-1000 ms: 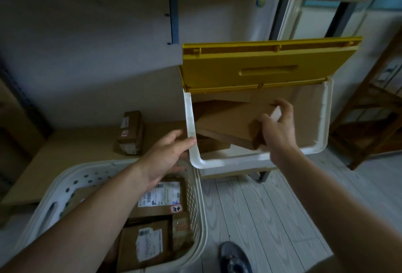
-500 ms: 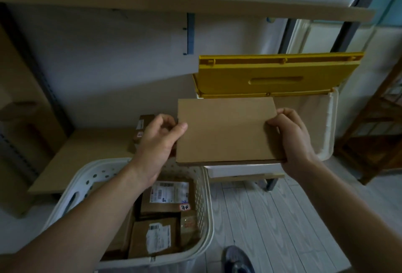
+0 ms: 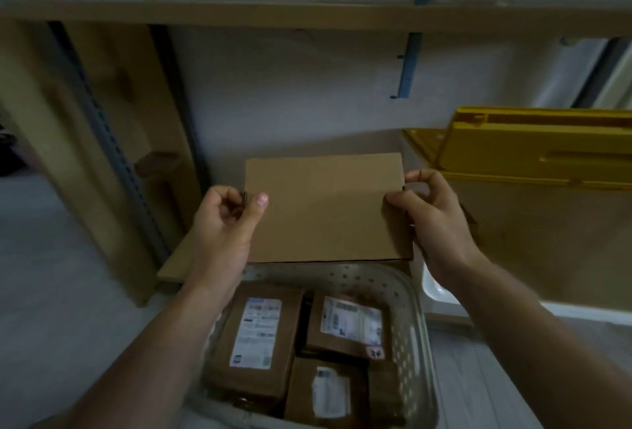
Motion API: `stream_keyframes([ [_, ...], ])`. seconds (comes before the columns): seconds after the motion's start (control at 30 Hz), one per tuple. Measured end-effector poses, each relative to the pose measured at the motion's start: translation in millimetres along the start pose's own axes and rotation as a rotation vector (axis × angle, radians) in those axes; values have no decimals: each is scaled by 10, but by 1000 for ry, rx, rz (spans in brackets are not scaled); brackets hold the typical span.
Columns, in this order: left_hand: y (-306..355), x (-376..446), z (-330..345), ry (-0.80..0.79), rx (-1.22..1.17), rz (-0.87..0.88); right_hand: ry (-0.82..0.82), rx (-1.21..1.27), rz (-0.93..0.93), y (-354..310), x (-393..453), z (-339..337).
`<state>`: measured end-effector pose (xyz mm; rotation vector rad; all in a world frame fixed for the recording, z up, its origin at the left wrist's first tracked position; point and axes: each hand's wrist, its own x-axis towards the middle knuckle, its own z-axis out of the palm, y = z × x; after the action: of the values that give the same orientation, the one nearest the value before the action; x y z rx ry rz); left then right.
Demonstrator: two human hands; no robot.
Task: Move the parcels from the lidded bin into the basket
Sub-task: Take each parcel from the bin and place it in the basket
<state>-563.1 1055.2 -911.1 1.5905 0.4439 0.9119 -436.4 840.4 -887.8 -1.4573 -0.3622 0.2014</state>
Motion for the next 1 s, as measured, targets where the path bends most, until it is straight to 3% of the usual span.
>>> stream_keyframes([
  [0.33,-147,295,-247,28,122,-50,-11,98,91,162,368,589],
  [0.47,-180,315,-151,-22,197,-68,-210,233,185,134,352,676],
  [0.63,-228,245,91,-169,-139,-242,-421,300,225,264,282,683],
  [0.8,-187,171,246,-337,-244,-282,-527,204,86,335,268,723],
  [1.0,-194,156,276,-423,-367,-322,-576,125,43,362,330,717],
])
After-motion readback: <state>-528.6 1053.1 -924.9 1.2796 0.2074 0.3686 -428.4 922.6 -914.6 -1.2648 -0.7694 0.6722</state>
